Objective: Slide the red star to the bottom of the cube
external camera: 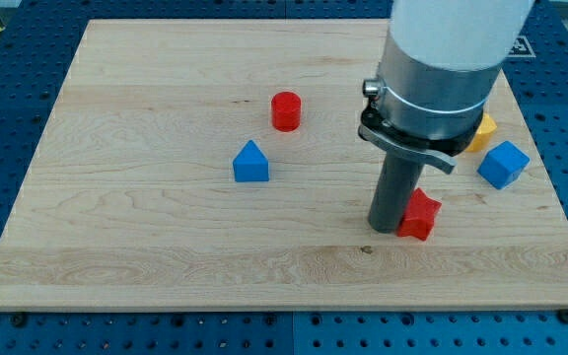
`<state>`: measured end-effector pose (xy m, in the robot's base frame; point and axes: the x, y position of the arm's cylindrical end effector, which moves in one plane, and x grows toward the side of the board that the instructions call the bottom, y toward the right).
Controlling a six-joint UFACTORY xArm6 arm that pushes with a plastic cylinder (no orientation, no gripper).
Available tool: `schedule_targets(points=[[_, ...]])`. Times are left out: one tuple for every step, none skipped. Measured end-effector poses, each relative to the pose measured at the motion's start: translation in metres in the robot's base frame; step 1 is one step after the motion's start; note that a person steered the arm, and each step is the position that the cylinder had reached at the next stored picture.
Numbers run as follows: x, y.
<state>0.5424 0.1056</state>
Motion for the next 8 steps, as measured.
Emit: schedule_targets(points=[[0.006, 0.028], [0.029, 0.048], [0.052, 0.074], [0.057, 0.083], [0.057, 0.073], [0.051, 0.039], [0.037, 0.03], [0.025, 0.032]])
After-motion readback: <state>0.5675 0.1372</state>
